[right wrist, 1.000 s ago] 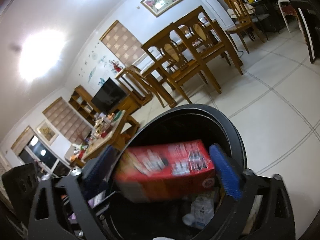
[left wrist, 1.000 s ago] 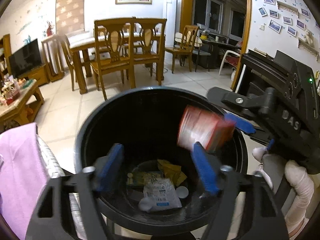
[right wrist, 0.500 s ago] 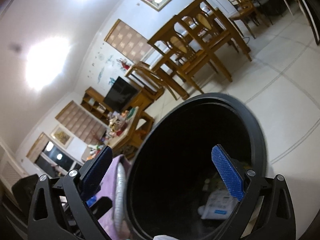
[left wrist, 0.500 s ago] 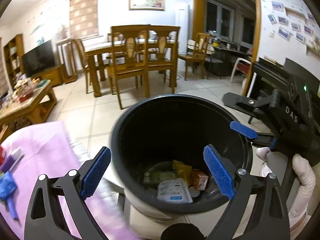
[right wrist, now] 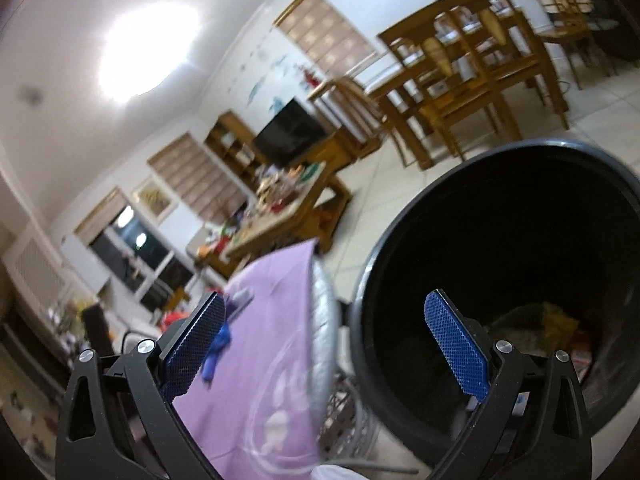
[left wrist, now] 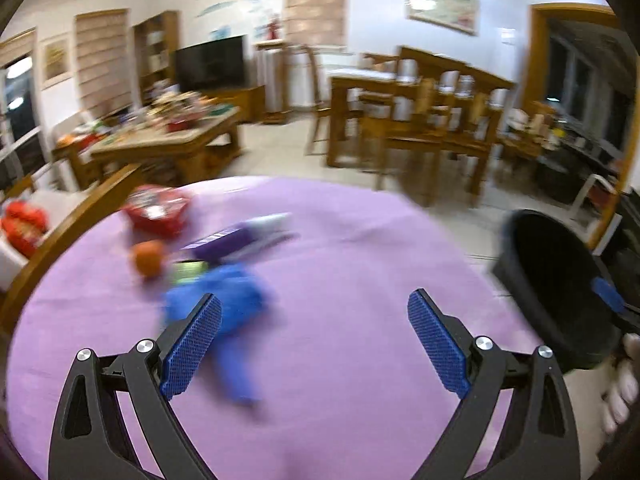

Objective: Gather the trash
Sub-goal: 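Return to the table and grasp the green Doublemint tin with left tool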

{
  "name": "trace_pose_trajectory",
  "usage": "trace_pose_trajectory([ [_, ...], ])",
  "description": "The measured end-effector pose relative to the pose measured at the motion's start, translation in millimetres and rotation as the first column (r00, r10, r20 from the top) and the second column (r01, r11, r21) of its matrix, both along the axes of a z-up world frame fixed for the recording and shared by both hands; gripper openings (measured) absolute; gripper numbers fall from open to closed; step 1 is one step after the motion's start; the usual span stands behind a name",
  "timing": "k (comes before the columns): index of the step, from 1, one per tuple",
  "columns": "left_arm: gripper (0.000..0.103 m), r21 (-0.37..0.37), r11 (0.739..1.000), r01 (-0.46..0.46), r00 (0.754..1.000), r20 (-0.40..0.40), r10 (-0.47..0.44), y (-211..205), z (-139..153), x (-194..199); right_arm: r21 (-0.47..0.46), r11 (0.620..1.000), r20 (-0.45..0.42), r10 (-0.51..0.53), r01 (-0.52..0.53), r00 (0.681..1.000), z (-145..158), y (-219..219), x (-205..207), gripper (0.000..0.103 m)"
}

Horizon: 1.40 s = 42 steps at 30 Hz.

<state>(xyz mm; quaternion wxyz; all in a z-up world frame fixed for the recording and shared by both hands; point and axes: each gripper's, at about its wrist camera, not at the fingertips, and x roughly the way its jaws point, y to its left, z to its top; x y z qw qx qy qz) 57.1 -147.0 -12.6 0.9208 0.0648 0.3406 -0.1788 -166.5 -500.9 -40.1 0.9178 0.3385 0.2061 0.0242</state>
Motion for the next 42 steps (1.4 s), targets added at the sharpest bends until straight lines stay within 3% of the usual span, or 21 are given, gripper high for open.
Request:
trace_pose_trajectory([
  [3,0.093,0.023,0.999,-0.032,0.999,-0.033,0.033,19.1,-4.6,21.5,-0.019,0.998,-0.026,0.054,-0.054,0.998,0.1,25.2,13.1,0.099],
  [7,0.092,0.071,0.997,0.015,0.995,-0.095,-0.008,19.4,-18.1,46.8,-0.037,0.994,-0.049,0.102,-0.103,0.994,4.0,53.6,28.5,0.099],
  [8,0.087,0.078,0.997,0.023,0.995,-0.098,-0.015,18.6,-20.7,49.1,-0.046,0.992,-0.057,0.117,-0.12,0.992,5.5,61.3,33.4,0.099],
  [9,0.07,0.079,0.996,0.028,0.994,-0.111,-0.02,18.2,-23.9,52.8,-0.056,0.99,-0.065,0.13,-0.133,0.989,7.1,69.1,38.5,0.099],
  [10,0.069,0.082,0.996,0.026,0.994,-0.107,-0.017,18.3,-25.1,54.9,-0.064,0.987,-0.07,0.141,-0.146,0.988,8.8,78.1,45.1,0.099],
  [14,0.051,0.062,0.998,0.031,0.995,-0.096,-0.025,27.2,-23.4,52.6,-0.104,0.975,-0.099,0.186,-0.196,0.977,14.5,104.7,71.4,0.099],
  [17,0.028,0.014,0.999,0.05,0.993,-0.112,-0.048,37.2,-23.9,52.0,-0.132,0.962,-0.123,0.223,-0.238,0.967,18.5,125.3,89.7,0.099],
  [24,0.018,-0.093,0.994,0.062,0.988,-0.135,-0.075,56.7,-20.7,49.7,-0.205,0.917,-0.233,0.294,-0.343,0.927,26.1,175.2,153.9,0.099],
  [30,0.018,-0.12,0.991,0.063,0.984,-0.16,-0.082,57.0,-23.2,54.1,-0.129,0.893,-0.324,0.372,-0.431,0.87,19.2,214.8,213.9,0.099],
  [34,0.019,-0.147,0.989,-0.002,0.986,-0.165,-0.022,75.2,-20.9,56.1,-0.121,0.884,-0.391,0.375,-0.451,0.841,6.7,241.5,250.3,0.098],
  [37,0.019,-0.112,0.992,-0.055,0.985,-0.171,0.036,82.9,-24.1,62.5,-0.146,0.879,-0.434,0.355,-0.454,0.828,-2.5,261.2,273.0,0.092],
  [39,0.02,-0.121,0.991,-0.056,0.982,-0.184,0.033,83.1,-25.2,65.8,-0.152,0.88,-0.458,0.34,-0.449,0.821,-8.5,268.9,284.6,0.082],
  [42,0.02,-0.111,0.993,-0.05,0.983,-0.179,0.029,83.6,-24.4,66.9,-0.164,0.875,-0.492,0.327,-0.455,0.807,-19.7,278.6,297.3,0.075],
])
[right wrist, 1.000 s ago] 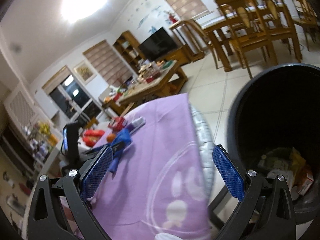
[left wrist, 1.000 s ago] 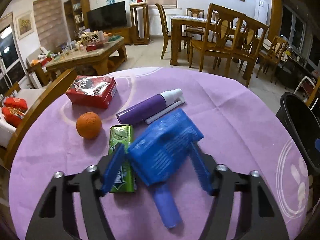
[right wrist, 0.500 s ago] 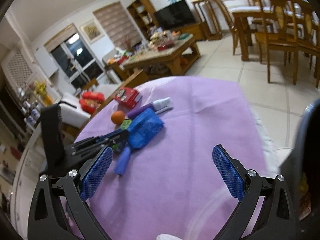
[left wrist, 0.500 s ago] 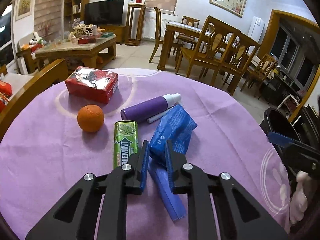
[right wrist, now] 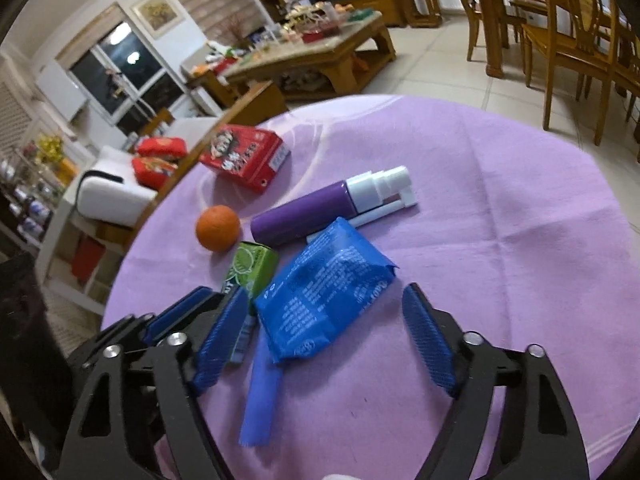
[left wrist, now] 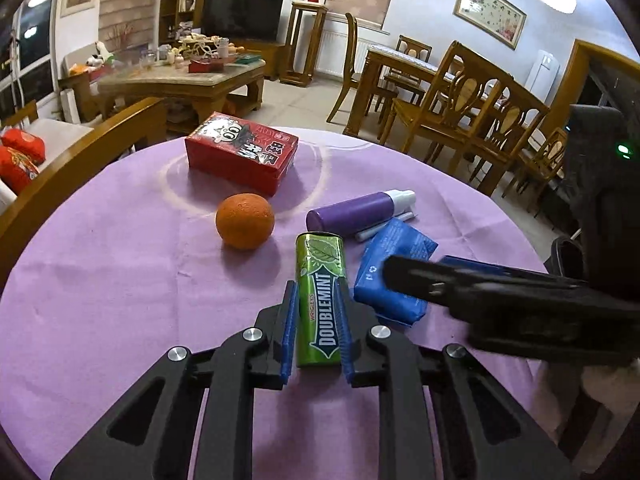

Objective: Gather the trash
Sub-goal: 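Return to the table and grasp the green Doublemint tin with left tool, then grasp the blue wrapper packet with right tool while left tool holds the tin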

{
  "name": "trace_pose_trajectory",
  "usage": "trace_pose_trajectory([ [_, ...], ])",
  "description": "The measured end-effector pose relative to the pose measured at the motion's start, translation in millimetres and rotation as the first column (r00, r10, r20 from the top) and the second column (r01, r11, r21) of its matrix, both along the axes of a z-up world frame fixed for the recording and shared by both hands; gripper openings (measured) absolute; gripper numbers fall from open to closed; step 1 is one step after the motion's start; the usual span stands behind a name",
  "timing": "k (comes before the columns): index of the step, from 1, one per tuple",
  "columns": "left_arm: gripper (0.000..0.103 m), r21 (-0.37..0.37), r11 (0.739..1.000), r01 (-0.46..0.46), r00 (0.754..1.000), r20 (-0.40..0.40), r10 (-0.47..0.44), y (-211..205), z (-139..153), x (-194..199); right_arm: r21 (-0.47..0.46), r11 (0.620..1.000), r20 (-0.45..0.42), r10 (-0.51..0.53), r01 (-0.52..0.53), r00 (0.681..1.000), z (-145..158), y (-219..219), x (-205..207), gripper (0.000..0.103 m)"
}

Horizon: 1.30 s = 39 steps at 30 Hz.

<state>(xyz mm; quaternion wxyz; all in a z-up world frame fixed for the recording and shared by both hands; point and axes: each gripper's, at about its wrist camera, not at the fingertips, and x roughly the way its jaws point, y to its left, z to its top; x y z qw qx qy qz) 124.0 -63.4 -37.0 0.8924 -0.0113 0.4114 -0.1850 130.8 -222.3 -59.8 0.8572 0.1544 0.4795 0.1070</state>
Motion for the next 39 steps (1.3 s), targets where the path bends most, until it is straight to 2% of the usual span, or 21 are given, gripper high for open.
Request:
trace_pose_trajectory([
  [4,0.021,-0.013,1.0,0.007,1.0,-0.016,-0.007,1.7,-1.0,-1.0,-0.099,0.995,0.026,-0.005,0.008,1.0,-4.2,15.5,12.0,0.07],
  [7,0.021,-0.018,1.0,0.013,1.0,-0.022,-0.013,3.3,-1.2,-2.3,-0.164,0.986,0.046,0.013,-0.005,0.999,-7.2,24.8,19.4,0.063],
  [9,0.023,0.001,1.0,0.021,1.0,-0.011,-0.021,0.1,-0.8,-4.3,-0.166,0.986,0.055,0.041,-0.031,0.998,-8.5,28.2,21.3,0.049],
  [10,0.025,0.004,1.0,0.025,1.0,-0.011,-0.025,-1.0,-1.0,-4.8,-0.17,0.984,0.061,0.055,-0.044,0.997,-8.2,29.7,20.5,0.045],
  [12,0.036,-0.01,0.999,0.036,0.999,-0.03,-0.036,-2.7,-3.7,-3.4,-0.198,0.979,0.081,0.062,-0.044,0.995,-5.6,30.4,16.6,0.036],
  [14,0.041,-0.012,0.999,0.044,0.998,-0.036,-0.045,-5.2,-4.9,-2.8,-0.2,0.979,0.1,0.053,-0.032,0.994,-2.6,24.9,9.4,0.033],
  [15,0.043,-0.005,0.999,0.047,0.998,-0.033,-0.047,-7.3,-5.2,-2.7,-0.188,0.982,0.105,0.047,-0.027,0.993,-2.4,22.4,6.4,0.027],
  [17,0.043,0.02,0.999,0.05,0.998,-0.03,-0.049,-12.6,-7.2,-0.4,-0.16,0.987,0.121,0.022,-0.002,0.992,-0.1,11.2,-2.9,0.023],
  [20,0.041,0.056,0.997,0.044,0.999,-0.028,-0.042,-20.4,-11.3,4.3,-0.085,0.996,0.135,-0.004,0.016,0.991,2.4,-7.1,-16.8,0.023],
  [21,0.033,0.076,0.996,0.035,0.999,-0.017,-0.034,-21.8,-11.7,4.4,-0.064,0.998,0.14,-0.011,0.02,0.99,3.2,-12.8,-21.7,0.023],
  [22,0.031,0.087,0.996,0.03,1.0,-0.011,-0.029,-21.0,-11.6,3.2,-0.055,0.998,0.143,-0.016,0.024,0.99,4.5,-16.4,-27.5,0.023],
  [27,0.031,0.015,1.0,0.018,1.0,-0.023,-0.018,-10.4,-10.6,0.4,-0.002,1.0,0.145,-0.028,0.029,0.989,-0.1,-25.2,-50.2,0.022],
  [33,0.031,-0.065,0.998,0.004,0.999,0.053,-0.001,2.8,6.3,-15.1,0.003,1.0,0.231,-0.024,0.024,0.973,5.2,-25.0,-71.1,0.019],
  [36,0.031,-0.064,0.998,0.002,0.997,0.08,0.003,1.6,16.0,-22.4,0.03,0.999,0.245,-0.043,0.037,0.969,8.1,-30.3,-74.4,0.019],
  [39,0.031,-0.063,0.998,0.009,0.995,0.097,-0.002,0.6,24.3,-36.2,0.026,0.999,0.221,-0.039,0.034,0.975,5.7,-29.2,-71.6,0.02],
])
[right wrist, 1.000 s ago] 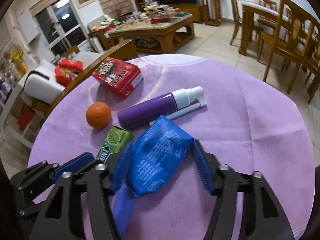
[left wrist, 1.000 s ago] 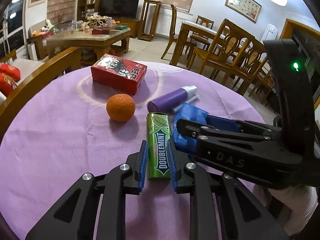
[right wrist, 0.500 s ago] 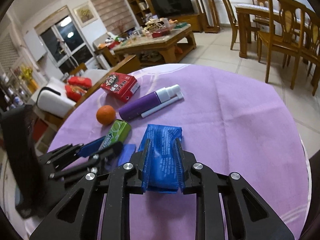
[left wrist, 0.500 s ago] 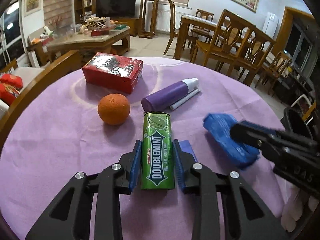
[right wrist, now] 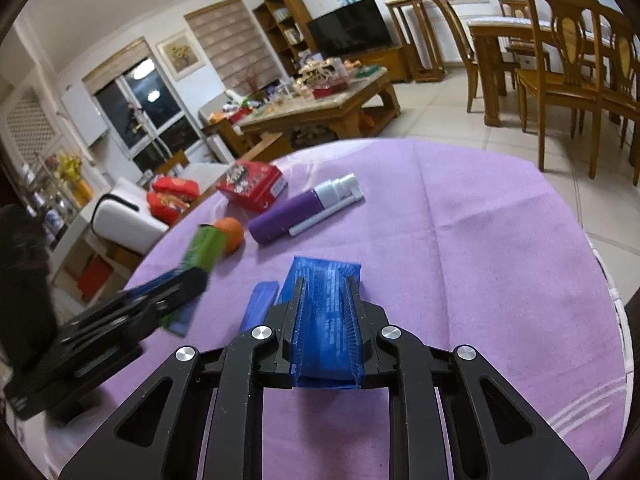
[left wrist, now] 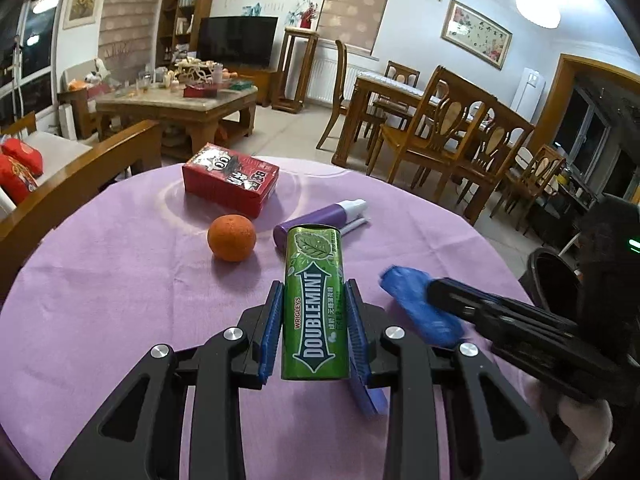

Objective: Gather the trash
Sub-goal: 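Grasp the blue wrapper packet with right tool while left tool holds the tin, then carry tin and blue packet over the bin and open both tools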

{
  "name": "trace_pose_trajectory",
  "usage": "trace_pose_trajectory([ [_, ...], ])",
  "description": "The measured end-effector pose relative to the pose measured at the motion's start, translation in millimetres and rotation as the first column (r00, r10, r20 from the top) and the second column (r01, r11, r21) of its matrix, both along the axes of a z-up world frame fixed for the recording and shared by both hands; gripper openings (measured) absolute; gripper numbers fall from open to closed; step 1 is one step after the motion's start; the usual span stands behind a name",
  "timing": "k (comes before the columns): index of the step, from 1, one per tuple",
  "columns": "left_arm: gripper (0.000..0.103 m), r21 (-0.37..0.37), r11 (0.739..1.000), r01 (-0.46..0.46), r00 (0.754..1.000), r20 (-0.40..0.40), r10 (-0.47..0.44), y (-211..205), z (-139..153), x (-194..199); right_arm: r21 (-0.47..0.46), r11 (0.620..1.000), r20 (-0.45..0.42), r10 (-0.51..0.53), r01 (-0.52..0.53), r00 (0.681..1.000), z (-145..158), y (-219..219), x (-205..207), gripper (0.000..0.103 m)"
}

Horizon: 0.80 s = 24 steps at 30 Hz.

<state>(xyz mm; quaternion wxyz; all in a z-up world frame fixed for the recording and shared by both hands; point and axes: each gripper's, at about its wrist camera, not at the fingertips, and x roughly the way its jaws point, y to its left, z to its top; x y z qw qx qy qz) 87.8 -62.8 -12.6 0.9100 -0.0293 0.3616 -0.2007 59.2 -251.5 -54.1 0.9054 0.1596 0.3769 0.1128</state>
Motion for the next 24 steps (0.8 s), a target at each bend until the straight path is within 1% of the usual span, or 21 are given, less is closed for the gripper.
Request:
trace_pose_trajectory([
  [1,0.031,0.001,1.0,0.002,1.0,0.004,-0.002,1.3,1.7,-6.5,-0.017,1.0,-0.017,0.008,-0.009,1.0,-1.5,3.8,2.1,0.02],
  [2,0.031,0.001,1.0,0.004,1.0,0.006,-0.004,3.4,3.4,-11.0,-0.032,0.999,-0.027,0.014,-0.015,1.0,-2.3,6.5,3.4,0.028],
  [3,0.031,-0.003,1.0,0.002,1.0,0.008,-0.002,7.0,4.4,-17.6,-0.058,0.998,-0.05,0.02,-0.023,0.999,-4.0,10.9,5.1,0.045],
  [5,0.031,-0.005,1.0,-0.004,1.0,0.01,0.004,12.3,5.3,-21.7,-0.089,0.996,-0.077,0.022,-0.029,0.997,-8.6,16.1,8.0,0.057],
  [6,0.031,-0.005,1.0,-0.009,1.0,0.01,0.009,15.3,4.7,-24.3,-0.104,0.994,-0.086,0.029,-0.038,0.996,-10.8,20.3,10.4,0.062],
  [8,0.031,-0.008,1.0,-0.017,1.0,0.008,0.017,22.3,3.5,-28.3,-0.147,0.988,-0.082,0.041,-0.053,0.996,-11.1,29.0,10.3,0.066],
  [9,0.031,-0.008,1.0,-0.02,1.0,0.007,0.02,25.0,2.4,-30.1,-0.185,0.981,-0.085,0.044,-0.059,0.995,-10.9,35.1,9.9,0.068],
  [10,0.031,-0.005,1.0,-0.023,1.0,0.008,0.023,27.3,1.5,-31.6,-0.208,0.976,-0.088,0.047,-0.064,0.995,-12.1,38.7,11.4,0.068],
  [11,0.031,-0.003,1.0,-0.024,1.0,0.009,0.024,28.6,0.4,-32.8,-0.238,0.969,-0.091,0.048,-0.069,0.995,-12.7,42.7,13.2,0.064],
  [12,0.031,-0.003,1.0,-0.025,1.0,0.011,0.025,29.2,-0.1,-33.6,-0.262,0.962,-0.092,0.051,-0.074,0.994,-13.1,46.1,13.6,0.05],
  [13,0.031,-0.003,1.0,-0.023,1.0,0.011,0.023,29.4,-0.8,-34.2,-0.293,0.953,-0.092,0.051,-0.076,0.994,-13.5,48.8,13.8,0.049],
  [15,0.031,-0.003,1.0,-0.021,1.0,0.013,0.021,29.1,-1.9,-35.7,-0.294,0.953,-0.091,0.051,-0.076,0.995,-14.0,48.9,14.5,0.037],
  [16,0.031,-0.004,1.0,-0.017,1.0,0.016,0.017,29.0,-2.9,-37.6,-0.283,0.956,-0.089,0.05,-0.073,0.995,-14.0,46.7,14.7,0.037],
  [18,0.031,-0.001,1.0,-0.011,1.0,0.022,0.011,26.9,-3.1,-40.3,-0.225,0.972,-0.086,0.048,-0.066,0.995,-13.6,37.9,13.3,0.033],
  [19,0.031,0.001,1.0,-0.007,1.0,0.029,0.007,25.4,-2.1,-41.1,-0.166,0.984,-0.072,0.052,-0.063,0.996,-11.0,30.6,11.1,0.032],
  [21,0.031,0.005,1.0,-0.001,0.999,0.037,0.001,23.0,-0.8,-44.0,-0.12,0.992,-0.039,0.04,-0.044,0.998,-4.4,22.8,4.1,0.032],
  [24,0.031,0.012,1.0,0.012,0.998,0.054,-0.012,16.9,3.5,-47.0,-0.025,0.999,0.015,0.041,-0.041,0.999,8.7,11.4,-12.9,0.032],
])
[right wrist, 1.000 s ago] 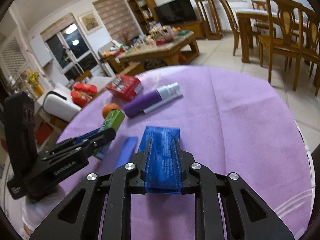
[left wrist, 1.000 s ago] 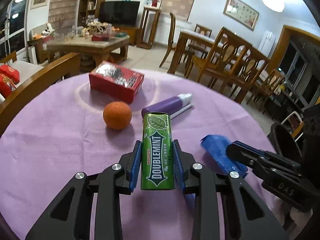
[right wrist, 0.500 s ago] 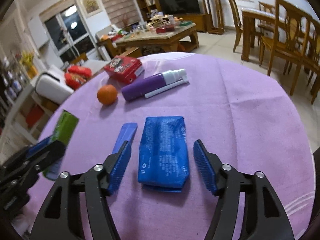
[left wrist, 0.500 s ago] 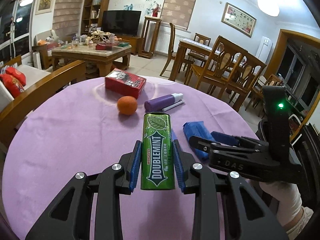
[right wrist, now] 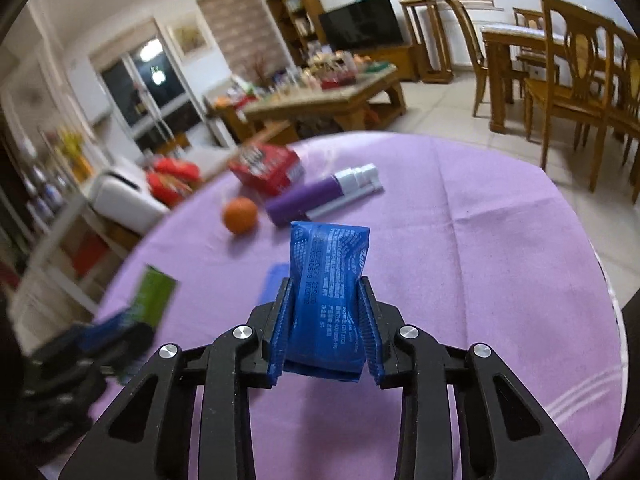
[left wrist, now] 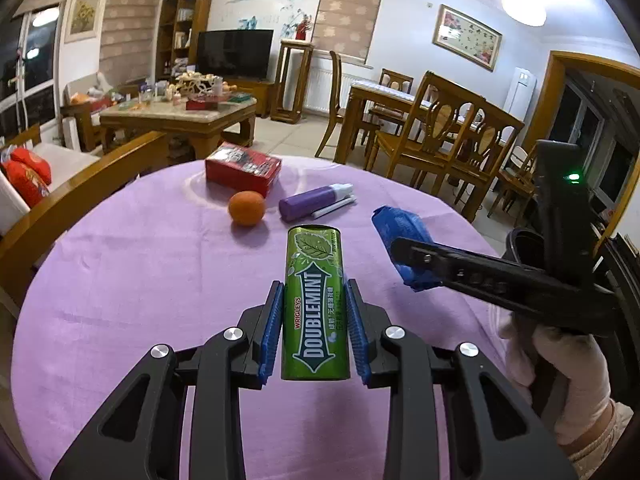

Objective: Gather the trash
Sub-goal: 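Carry tin and blue packet over the bin and open both tools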

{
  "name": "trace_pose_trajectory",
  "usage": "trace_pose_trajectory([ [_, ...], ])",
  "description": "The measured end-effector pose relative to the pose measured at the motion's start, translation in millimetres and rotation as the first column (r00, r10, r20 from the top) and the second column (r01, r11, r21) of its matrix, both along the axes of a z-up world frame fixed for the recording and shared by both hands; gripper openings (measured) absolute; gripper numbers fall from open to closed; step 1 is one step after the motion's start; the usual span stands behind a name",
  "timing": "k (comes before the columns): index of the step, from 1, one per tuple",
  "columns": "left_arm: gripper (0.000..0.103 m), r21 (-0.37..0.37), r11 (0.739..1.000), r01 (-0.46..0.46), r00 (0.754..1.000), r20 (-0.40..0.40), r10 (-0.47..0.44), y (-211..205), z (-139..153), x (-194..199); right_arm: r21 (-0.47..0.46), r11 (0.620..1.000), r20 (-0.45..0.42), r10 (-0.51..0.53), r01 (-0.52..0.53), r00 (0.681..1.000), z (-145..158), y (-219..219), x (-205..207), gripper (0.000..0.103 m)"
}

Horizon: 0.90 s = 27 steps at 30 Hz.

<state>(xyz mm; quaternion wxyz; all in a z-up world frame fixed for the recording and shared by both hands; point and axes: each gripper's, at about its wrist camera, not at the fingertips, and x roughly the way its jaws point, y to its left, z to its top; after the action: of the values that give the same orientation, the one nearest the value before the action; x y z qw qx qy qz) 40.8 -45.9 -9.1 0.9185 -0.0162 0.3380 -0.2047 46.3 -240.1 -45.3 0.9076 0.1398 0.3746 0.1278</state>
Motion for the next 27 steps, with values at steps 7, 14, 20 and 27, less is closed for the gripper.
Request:
trace_pose_trajectory([
  [7,0.031,0.019,0.998,0.055,0.996,0.062,-0.056,-33.7,20.3,-16.1,0.131,0.991,0.153,-0.029,0.009,0.988,42.6,-31.0,-61.3,0.032],
  [14,0.031,0.028,0.989,0.147,0.982,0.12,-0.149,-82.0,39.8,-37.7,0.167,0.982,0.285,-0.138,0.093,0.948,80.3,-87.7,-130.0,0.032],
  [20,0.031,0.036,0.972,0.23,0.962,0.142,-0.233,-130.0,43.5,-55.1,0.168,0.962,0.341,-0.262,0.215,0.903,93.7,-143.9,-182.9,0.032],
  [27,0.031,0.049,0.945,0.324,0.933,0.146,-0.328,-181.4,41.3,-70.2,0.177,0.926,0.368,-0.376,0.333,0.85,93.3,-207.0,-226.8,0.032],
])
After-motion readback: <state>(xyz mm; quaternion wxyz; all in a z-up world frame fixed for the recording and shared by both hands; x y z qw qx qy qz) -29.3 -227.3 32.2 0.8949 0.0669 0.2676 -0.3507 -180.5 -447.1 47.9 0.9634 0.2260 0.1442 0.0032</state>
